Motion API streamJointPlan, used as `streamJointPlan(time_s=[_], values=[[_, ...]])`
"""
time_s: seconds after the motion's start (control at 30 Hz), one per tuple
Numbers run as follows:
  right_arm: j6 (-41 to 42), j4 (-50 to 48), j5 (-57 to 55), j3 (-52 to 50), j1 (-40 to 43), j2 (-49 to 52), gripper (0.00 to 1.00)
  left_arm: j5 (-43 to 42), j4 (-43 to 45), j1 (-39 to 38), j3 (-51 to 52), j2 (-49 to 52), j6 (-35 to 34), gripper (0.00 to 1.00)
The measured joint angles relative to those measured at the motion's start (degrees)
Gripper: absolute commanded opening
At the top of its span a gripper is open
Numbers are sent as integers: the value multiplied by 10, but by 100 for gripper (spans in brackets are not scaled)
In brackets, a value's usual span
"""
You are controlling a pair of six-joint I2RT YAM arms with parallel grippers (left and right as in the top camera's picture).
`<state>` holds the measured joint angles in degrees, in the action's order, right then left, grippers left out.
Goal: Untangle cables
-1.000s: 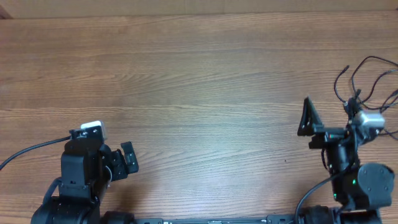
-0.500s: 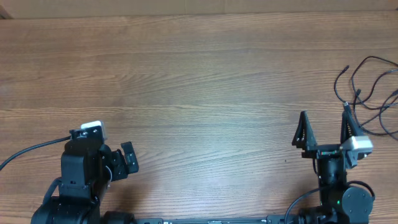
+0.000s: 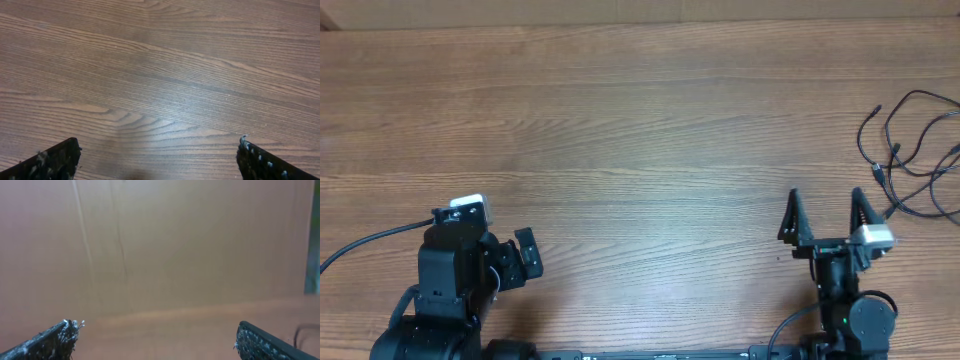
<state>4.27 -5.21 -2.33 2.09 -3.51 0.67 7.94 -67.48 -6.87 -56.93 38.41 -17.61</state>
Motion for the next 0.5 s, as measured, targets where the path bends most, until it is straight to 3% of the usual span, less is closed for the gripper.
streamJointPlan(time_s=[0.17,0.5], values=[[0,105,17,-10,0,0,100,0,0,0,0,0,0,100],[0,104,25,-10,0,0,100,0,0,0,0,0,0,100]])
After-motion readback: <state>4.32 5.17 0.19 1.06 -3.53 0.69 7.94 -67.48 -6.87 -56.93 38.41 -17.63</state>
